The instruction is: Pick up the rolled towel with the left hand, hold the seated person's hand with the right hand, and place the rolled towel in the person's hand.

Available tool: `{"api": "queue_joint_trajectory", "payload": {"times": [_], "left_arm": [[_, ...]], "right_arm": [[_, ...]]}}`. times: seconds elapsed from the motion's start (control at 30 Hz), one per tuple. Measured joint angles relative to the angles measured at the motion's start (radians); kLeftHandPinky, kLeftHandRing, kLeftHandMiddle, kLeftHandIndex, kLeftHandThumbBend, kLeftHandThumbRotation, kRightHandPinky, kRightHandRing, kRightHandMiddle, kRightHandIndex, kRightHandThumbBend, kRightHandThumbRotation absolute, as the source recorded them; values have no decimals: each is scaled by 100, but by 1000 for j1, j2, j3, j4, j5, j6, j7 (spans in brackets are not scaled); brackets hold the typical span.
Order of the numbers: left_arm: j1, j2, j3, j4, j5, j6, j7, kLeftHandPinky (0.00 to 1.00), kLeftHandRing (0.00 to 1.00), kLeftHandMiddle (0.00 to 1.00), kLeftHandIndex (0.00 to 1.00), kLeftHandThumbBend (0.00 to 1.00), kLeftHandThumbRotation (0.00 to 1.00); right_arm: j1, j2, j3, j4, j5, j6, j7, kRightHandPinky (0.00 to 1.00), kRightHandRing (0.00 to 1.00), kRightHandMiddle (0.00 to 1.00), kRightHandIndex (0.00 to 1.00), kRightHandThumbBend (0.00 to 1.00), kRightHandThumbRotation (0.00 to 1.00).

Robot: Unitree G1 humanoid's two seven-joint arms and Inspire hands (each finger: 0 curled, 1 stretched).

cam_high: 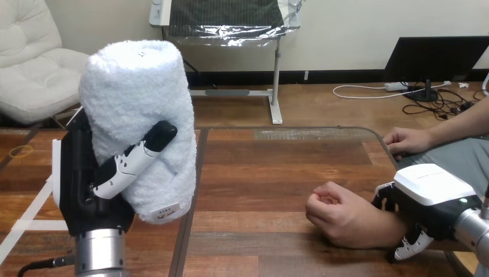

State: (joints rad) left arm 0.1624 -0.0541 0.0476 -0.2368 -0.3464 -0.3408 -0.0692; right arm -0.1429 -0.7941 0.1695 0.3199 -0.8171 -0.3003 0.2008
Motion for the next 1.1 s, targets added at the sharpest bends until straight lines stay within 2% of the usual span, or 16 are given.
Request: {"api": "queue_joint_trajectory", "payload": {"times": [0.1, 0.3, 0.5, 0.8, 1.1], "left_arm": [[0, 0, 3, 0, -2, 0, 0, 13, 21, 29, 35, 40, 0], [1, 0, 6, 0, -4, 0, 0, 13, 21, 29, 35, 40, 0], [1, 0, 7, 0, -9, 0, 0, 14, 21, 29, 35, 39, 0], [1, 0, 8, 0, -13, 1, 0, 13, 20, 29, 35, 38, 0], [1, 0, 11, 0, -13, 3, 1, 13, 20, 28, 35, 37, 0]], "right_arm": [[-5, 0, 0, -5, 16, 12, 33, 29, 39, 49, 58, 99, 11], [-13, 0, 1, -12, 36, 31, 80, 25, 34, 44, 55, 100, 10], [-15, 0, 1, -20, 55, 45, 106, 20, 28, 39, 52, 100, 9], [-15, 0, 2, -43, 73, 85, 155, 19, 28, 39, 54, 100, 8], [-15, 0, 2, -61, 85, 112, 190, 15, 23, 34, 54, 100, 4]]}}
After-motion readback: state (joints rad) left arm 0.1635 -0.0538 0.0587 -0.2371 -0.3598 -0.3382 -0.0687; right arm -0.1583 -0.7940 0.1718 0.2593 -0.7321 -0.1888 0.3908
